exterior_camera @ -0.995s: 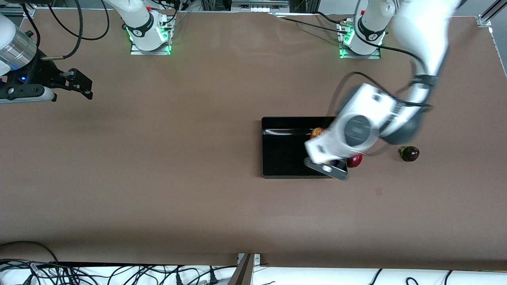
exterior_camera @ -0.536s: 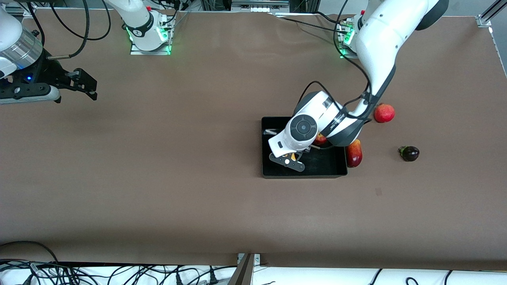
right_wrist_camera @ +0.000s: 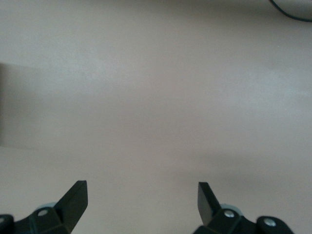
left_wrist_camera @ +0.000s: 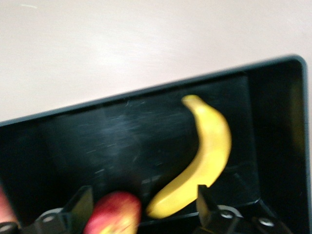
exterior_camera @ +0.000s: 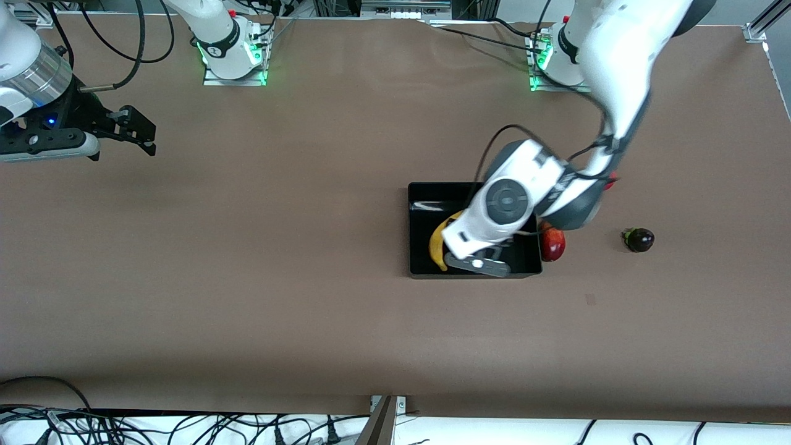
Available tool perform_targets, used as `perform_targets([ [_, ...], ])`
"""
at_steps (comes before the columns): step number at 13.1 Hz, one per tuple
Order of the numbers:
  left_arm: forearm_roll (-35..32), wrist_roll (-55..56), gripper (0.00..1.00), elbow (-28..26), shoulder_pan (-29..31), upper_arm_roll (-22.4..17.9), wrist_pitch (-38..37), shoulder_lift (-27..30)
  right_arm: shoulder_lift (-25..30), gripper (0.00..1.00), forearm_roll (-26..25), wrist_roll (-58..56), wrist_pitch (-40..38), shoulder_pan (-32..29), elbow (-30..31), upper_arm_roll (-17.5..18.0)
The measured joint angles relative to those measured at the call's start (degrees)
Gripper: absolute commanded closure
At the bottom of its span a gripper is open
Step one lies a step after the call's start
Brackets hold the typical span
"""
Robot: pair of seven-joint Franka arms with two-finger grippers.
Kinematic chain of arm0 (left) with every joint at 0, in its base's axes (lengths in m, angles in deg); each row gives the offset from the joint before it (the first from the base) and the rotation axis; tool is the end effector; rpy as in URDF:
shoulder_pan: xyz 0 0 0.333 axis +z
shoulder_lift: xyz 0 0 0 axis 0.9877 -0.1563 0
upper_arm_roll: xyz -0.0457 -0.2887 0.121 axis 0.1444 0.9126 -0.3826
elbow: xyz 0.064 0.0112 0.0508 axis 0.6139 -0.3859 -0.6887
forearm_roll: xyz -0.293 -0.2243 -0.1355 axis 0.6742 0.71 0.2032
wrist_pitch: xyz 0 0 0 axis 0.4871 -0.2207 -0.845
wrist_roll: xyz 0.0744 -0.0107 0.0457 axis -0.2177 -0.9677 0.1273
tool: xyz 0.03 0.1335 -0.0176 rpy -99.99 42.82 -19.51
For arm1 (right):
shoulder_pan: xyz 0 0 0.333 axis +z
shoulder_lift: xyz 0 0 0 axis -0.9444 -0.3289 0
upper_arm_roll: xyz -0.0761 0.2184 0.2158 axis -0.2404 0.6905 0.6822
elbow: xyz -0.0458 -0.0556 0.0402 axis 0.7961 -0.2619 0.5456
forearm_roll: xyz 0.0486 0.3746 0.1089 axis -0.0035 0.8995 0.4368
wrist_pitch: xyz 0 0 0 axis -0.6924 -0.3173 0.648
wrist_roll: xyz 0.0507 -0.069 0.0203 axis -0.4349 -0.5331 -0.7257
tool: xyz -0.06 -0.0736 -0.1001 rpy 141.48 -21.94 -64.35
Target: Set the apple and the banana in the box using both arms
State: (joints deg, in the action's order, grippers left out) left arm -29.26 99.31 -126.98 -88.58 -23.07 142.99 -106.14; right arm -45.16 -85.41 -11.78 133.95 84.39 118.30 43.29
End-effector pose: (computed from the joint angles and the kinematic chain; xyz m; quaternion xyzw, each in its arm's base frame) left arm 0.6335 -0.3110 0.3031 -0.9947 0.0809 0.0627 0.0117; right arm 0.5511 0.0784 0.5786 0.9975 0.0637 0.0292 0.0134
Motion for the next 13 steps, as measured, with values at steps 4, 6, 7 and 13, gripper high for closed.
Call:
perform_targets([
  [4,0.05,0.00,0.00,2.84,2.49,0.04,-12.79,9.09,0.00,0.00,0.00,0.00,0.02,0.01,-0.06,0.00],
  [6,0.06,-0.16,0.00,5.92,3.68,0.09,-17.18,10.87,0.00,0.00,0.00,0.00,0.03,0.01,-0.06,0.00],
  [7,1.10,-1.13,0.00,7.53,5.14,0.19,-18.98,11.23,0.00,0.00,0.00,0.00,0.05,0.01,-0.06,0.00],
  [13,8.96,-14.47,0.00,7.63,10.07,-6.36,-24.59,18.53,0.00,0.00,0.00,0.00,0.17,0.03,-0.07,0.03],
])
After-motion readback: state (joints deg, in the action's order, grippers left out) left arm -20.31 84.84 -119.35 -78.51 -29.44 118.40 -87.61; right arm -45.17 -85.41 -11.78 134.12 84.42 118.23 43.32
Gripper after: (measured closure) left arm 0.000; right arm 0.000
